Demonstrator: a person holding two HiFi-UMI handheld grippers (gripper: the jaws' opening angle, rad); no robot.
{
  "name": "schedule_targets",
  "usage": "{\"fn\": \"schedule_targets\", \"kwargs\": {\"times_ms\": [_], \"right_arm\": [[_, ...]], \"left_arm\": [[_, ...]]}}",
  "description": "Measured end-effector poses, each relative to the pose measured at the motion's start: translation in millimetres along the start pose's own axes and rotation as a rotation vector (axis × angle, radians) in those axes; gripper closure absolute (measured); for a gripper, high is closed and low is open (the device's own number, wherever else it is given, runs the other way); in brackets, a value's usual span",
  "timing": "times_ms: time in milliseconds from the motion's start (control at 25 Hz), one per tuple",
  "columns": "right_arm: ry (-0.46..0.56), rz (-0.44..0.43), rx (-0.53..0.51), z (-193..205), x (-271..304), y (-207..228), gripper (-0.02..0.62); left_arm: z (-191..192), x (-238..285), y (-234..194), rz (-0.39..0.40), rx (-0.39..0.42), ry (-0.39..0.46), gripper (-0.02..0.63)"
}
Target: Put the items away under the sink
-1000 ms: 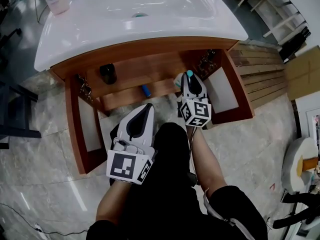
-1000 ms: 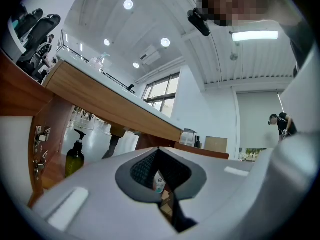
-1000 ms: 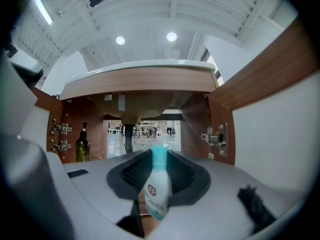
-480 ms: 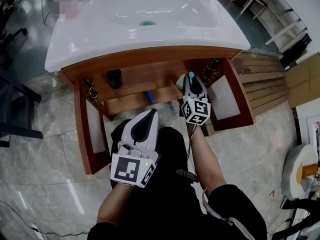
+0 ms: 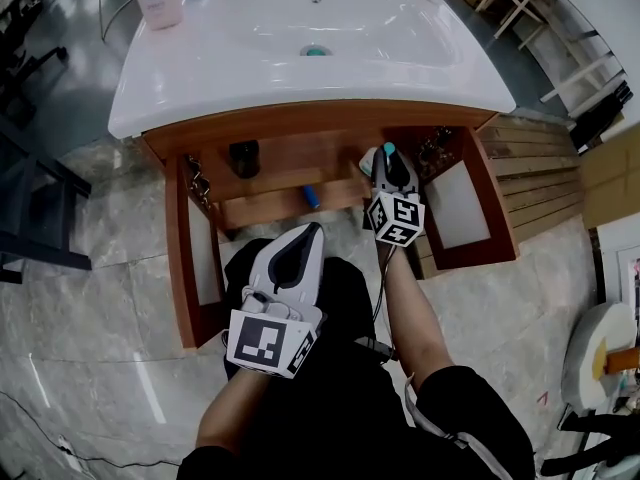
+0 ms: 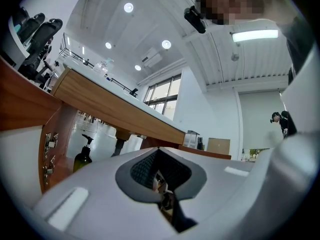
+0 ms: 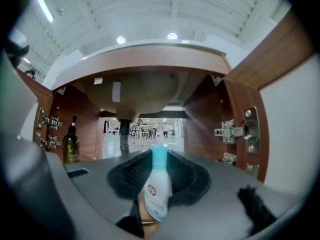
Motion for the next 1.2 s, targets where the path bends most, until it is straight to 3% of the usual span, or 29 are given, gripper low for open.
{"fn": "schedule_targets", "kwargs": {"times_ms": [1200], "right_arm": [[-0.008, 0.007, -0.041, 9, 22, -12, 0.491]], "left_arm": [[4, -2, -12, 0.008, -0.026, 0.001, 0.598]]}}
Point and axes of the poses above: the fingertips, and each gripper's own axes: x forward along the fingers, y to its right, z out of its underside, the point moved 10 cm from there along -x, backward along the fingers, and after that the axes turned 15 degrees about x, right-handed, at the moved point
